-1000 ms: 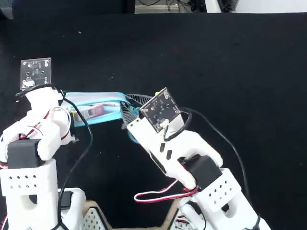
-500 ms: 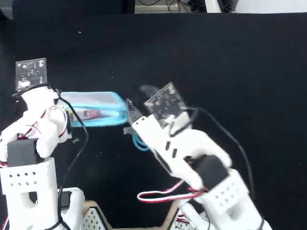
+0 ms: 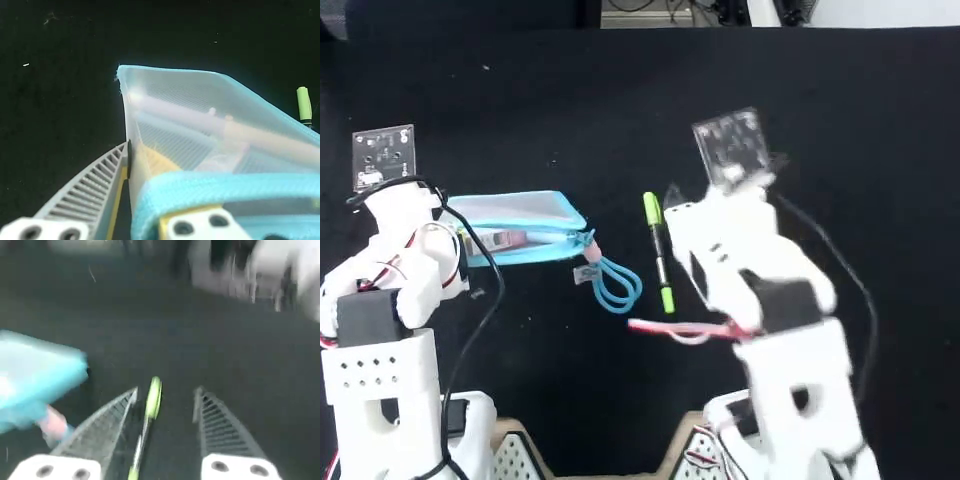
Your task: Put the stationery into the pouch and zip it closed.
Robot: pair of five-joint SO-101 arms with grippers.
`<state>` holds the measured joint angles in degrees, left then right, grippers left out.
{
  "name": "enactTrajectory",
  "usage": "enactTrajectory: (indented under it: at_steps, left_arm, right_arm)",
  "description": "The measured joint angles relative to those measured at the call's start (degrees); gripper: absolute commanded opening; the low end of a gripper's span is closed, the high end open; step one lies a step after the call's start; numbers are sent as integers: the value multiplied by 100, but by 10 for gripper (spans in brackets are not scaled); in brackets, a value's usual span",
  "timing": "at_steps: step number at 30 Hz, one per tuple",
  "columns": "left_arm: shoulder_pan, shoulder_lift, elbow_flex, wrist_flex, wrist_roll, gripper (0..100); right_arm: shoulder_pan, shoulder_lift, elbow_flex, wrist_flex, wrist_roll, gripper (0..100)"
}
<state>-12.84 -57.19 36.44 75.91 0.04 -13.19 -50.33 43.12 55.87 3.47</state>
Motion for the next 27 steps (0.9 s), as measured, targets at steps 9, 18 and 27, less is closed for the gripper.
enactTrajectory:
  at_steps: [9, 18, 27]
  left_arm:
    - [0, 0, 0, 0, 0, 30]
    - [0, 0, 0, 0, 0, 30]
    - [-35, -79, 132, 0, 0, 30]
  right_arm:
    - [18, 2796, 448, -1996, -281, 184]
    - [-185, 5442, -774, -2171, -598, 184]
    - [-141, 6778, -2330, -1125, -44, 25]
